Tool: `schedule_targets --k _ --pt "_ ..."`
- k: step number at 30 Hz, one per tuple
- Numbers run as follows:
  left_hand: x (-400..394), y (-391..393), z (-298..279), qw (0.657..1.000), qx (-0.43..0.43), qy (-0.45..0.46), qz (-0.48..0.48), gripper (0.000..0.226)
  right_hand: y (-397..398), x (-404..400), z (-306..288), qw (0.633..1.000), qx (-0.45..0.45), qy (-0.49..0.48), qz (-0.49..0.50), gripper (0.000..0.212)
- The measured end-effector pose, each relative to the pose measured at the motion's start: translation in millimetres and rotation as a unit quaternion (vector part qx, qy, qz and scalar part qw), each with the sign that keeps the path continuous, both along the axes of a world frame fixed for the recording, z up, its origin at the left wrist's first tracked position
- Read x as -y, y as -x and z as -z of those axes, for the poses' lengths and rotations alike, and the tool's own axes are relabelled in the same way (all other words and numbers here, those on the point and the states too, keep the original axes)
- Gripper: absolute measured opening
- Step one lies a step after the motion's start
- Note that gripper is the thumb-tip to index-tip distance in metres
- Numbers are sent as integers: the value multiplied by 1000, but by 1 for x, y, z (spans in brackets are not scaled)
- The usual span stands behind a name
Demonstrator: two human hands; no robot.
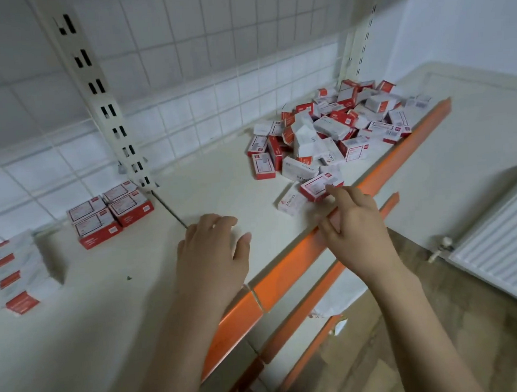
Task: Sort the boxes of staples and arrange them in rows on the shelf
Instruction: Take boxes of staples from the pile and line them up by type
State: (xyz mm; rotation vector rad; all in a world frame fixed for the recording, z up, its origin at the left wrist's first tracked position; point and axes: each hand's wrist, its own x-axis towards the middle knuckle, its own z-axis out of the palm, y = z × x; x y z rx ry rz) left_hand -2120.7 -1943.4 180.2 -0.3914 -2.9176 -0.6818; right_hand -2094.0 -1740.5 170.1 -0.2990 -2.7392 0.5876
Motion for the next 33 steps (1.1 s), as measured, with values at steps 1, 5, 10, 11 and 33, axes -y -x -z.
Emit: schedule_targets --k 1,5,10,11,33 --pt "-6 2 0 1000 -3 -1 1 40 4 -6 0 1000 -3 -6 -5 55" --pt "-25 9 2 1000 -17 -7 -20 40 26 -29 -2 999 17 -31 -17 77" --pt "-43 9 2 999 -8 -4 -53 41 51 -44 2 998 21 -24 -47 98" --pt "-44 8 3 998 -8 -5 -61 41 54 -44 3 998 27 -20 -59 98" --pt "-122 50 13 991 33 120 -57 58 24 -104 -8 986 -69 94 -120 72"
